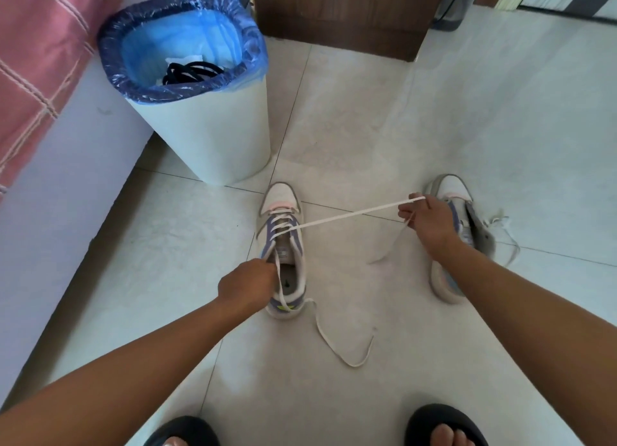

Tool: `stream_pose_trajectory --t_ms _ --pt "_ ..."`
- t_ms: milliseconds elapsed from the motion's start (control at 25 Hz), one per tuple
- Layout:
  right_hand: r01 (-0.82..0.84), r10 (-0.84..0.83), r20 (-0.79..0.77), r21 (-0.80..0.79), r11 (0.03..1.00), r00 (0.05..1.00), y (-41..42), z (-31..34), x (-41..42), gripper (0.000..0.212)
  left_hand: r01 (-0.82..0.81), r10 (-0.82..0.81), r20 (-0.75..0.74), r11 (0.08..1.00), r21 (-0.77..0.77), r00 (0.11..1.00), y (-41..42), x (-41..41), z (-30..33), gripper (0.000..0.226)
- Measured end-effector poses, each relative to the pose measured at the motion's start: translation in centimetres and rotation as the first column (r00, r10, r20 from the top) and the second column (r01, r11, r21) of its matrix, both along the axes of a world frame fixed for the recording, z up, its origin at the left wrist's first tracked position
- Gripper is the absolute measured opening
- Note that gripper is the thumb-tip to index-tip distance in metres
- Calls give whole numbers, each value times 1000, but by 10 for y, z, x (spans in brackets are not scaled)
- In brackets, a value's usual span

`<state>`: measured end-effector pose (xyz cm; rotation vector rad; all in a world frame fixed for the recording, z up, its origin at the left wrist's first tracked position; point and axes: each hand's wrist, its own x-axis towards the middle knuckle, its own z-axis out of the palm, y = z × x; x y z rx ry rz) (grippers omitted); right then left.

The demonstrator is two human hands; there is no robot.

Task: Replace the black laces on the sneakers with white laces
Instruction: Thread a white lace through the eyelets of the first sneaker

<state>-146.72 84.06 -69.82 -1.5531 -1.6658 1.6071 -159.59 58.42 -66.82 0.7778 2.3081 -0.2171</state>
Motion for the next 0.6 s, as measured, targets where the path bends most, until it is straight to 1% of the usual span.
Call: stream_pose_trajectory --t_ms 40,120,200,360,440,520,600 --pt "31 -31 -25 -23 999 999 5 2 2 21 -20 20 -5 1000 -4 1000 -5 -5 -2 30" --pt "90 -97 -77 -88 992 992 15 4 7 22 12 -12 -19 999 -31 1000 -17 -14 -8 32" --pt "139 -161 -126 -169 976 979 22 8 12 25 4 -5 -22 998 -61 1000 -31 -23 -11 33" --pt "170 -216 -149 -270 948 965 29 19 12 14 57 -61 -39 994 -91 997 -50 -35 -10 29" --pt "161 -207 -105 -339 927 973 30 21 10 17 43 -47 -42 995 -90 998 -52 -37 -6 27" --pt "118 -137 -22 -379 918 990 29 19 9 29 32 -36 -38 995 -98 999 -51 -37 -2 24" --pt "90 -81 39 -454 886 996 25 14 9 41 36 -36 -2 996 -87 999 -49 -37 1 17"
